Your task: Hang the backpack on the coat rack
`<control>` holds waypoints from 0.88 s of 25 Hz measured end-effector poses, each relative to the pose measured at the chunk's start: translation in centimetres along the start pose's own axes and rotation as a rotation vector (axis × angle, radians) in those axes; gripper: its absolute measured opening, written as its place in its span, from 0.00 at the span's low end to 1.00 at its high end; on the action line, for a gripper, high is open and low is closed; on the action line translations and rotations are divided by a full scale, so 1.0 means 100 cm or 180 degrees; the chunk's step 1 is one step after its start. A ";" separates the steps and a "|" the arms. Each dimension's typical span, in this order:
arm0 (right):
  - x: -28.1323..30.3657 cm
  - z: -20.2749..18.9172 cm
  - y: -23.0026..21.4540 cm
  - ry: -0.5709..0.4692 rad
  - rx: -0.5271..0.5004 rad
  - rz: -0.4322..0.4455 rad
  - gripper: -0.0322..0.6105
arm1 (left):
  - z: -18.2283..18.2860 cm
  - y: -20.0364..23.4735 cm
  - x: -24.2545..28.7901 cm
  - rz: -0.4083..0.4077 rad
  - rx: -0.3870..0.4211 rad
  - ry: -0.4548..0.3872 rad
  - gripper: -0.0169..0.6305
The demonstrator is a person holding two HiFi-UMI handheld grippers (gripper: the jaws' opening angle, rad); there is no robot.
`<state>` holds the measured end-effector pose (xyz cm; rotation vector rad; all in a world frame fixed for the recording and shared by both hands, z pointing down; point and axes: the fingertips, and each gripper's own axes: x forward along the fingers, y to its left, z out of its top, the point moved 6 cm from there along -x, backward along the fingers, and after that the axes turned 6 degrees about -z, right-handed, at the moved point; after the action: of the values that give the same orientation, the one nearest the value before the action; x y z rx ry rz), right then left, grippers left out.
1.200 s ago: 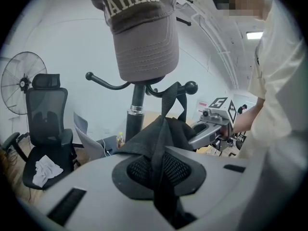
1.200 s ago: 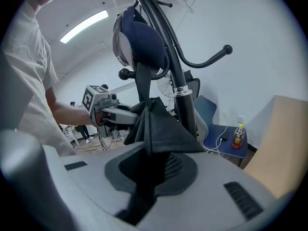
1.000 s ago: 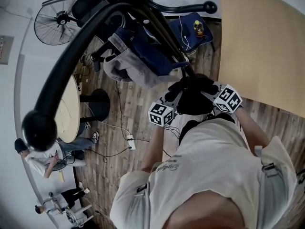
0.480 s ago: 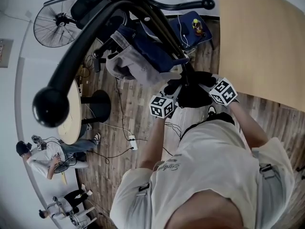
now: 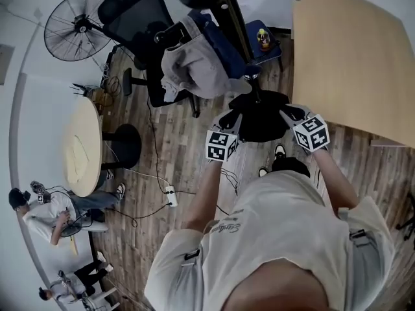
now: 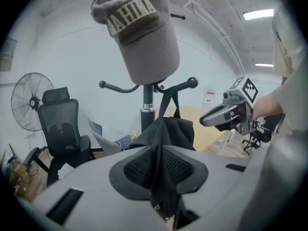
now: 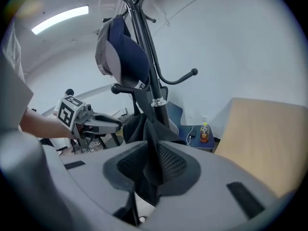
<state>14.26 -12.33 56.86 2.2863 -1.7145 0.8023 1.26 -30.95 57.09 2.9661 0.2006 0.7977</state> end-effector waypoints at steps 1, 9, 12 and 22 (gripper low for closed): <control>-0.007 0.002 0.004 -0.0045 -0.0023 -0.0015 0.14 | 0.000 -0.003 -0.006 -0.0013 0.0046 -0.0033 0.15; -0.053 -0.006 0.059 -0.0321 -0.0046 0.0054 0.04 | -0.002 -0.046 -0.052 -0.0290 0.0017 -0.0346 0.05; -0.071 0.004 0.079 -0.0509 -0.0123 0.0078 0.04 | 0.005 -0.061 -0.072 -0.0369 -0.0157 -0.0536 0.05; -0.136 0.055 0.096 -0.1150 -0.0341 0.0162 0.04 | 0.036 -0.094 -0.101 -0.0294 -0.0127 -0.0673 0.06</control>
<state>4.44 -6.43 43.56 2.4350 -1.9109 0.3054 -6.63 -23.14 48.07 2.9504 0.3027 0.4680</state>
